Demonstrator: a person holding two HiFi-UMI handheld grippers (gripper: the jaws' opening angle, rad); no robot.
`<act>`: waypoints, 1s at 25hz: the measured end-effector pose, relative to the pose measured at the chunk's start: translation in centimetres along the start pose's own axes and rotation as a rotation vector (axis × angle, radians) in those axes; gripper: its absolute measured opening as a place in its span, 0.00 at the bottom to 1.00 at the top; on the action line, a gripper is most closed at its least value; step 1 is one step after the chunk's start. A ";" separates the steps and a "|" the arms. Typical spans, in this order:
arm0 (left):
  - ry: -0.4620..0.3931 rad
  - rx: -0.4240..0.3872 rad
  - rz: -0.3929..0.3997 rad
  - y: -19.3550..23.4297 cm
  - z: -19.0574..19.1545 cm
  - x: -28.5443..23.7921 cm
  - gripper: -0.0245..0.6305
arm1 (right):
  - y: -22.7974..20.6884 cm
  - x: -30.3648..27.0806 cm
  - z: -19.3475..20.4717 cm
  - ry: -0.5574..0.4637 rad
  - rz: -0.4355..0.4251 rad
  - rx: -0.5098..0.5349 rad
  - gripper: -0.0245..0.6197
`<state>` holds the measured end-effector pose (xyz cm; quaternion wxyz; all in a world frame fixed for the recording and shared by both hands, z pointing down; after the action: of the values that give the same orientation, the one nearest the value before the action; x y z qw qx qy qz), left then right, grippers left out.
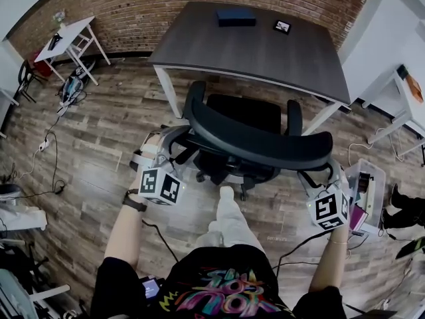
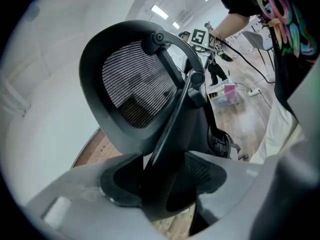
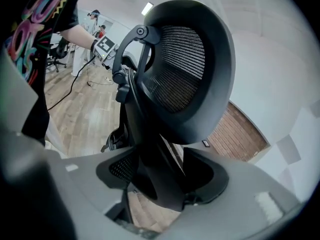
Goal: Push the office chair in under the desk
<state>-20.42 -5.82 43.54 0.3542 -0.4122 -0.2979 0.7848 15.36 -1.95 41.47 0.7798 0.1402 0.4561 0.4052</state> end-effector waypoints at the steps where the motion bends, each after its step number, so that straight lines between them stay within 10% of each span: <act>1: 0.001 -0.001 0.002 0.3 0.1 -0.3 0.43 | -0.2 -0.3 0.0 0.004 -0.002 -0.002 0.48; 25: 0.029 0.013 0.000 10.5 2.3 -17.3 0.43 | -12.7 -14.9 -1.3 0.001 0.023 -0.002 0.48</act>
<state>-18.54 -26.05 44.19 0.3610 -0.4211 -0.2876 0.7808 16.90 -21.46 42.22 0.7751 0.1447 0.4543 0.4146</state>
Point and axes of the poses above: the fingertips, and each gripper's own axes: x backward along the fingers, y to its left, z out of its underside, the point moved 7 cm from there along x, backward along the fingers, and after that the axes turned 6 degrees about y, right-handed, at the moved point
